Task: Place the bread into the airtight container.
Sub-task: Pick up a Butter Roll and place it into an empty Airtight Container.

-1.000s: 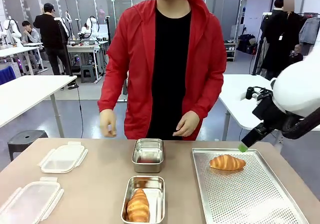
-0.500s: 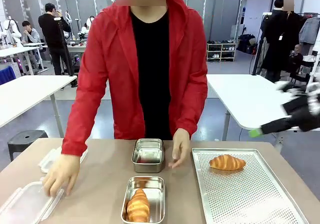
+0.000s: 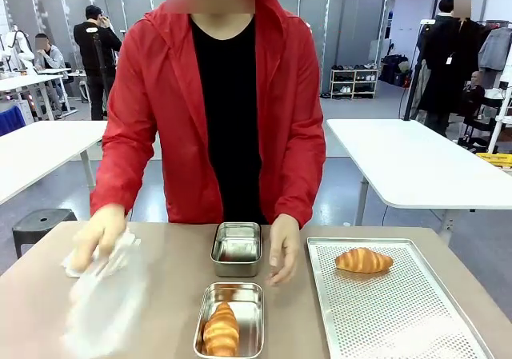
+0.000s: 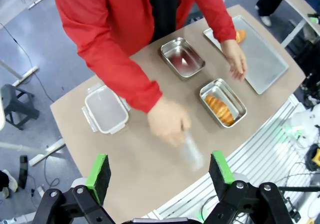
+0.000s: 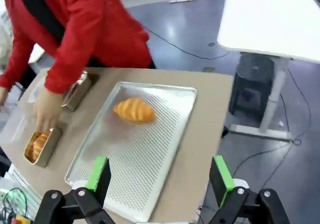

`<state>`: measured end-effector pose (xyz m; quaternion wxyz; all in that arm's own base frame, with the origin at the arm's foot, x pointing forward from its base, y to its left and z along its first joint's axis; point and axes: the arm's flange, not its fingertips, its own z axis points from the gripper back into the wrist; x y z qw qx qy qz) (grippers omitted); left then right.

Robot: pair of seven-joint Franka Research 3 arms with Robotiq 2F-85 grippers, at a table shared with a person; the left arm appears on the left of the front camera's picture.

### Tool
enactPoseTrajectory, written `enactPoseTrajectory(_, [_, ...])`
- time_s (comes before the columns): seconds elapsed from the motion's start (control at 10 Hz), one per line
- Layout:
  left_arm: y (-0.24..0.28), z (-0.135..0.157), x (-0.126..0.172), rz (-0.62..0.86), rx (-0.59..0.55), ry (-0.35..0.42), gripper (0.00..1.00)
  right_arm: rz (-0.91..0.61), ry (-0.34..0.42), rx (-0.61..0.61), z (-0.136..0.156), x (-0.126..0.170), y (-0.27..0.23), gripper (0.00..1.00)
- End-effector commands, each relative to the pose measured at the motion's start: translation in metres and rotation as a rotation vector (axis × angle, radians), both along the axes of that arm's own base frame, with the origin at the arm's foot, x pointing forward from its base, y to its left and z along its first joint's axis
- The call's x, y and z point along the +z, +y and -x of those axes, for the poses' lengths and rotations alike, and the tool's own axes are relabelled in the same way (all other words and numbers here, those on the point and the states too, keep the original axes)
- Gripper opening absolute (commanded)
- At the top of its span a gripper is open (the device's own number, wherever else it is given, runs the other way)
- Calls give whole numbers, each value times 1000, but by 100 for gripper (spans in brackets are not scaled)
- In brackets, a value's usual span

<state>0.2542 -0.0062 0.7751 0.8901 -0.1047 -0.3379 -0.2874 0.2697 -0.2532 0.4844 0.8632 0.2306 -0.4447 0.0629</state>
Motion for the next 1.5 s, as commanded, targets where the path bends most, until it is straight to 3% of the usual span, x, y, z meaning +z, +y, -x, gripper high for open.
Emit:
enactPoseTrajectory(0.0, [0,1,1,-2,-16,-3,100,-5,31,-14,80,-59,64,100])
enactPoseTrajectory(0.1, [0,1,1,-2,-16,-3,100,0,0,0,0,0,0,100])
enactPoseTrajectory(1.3, [0,1,1,-2,-16,-3,100,0,0,0,0,0,0,100])
enactPoseTrajectory(1.4, [0,1,1,-2,-16,-3,100,-11,25,3,3,2,3,100])
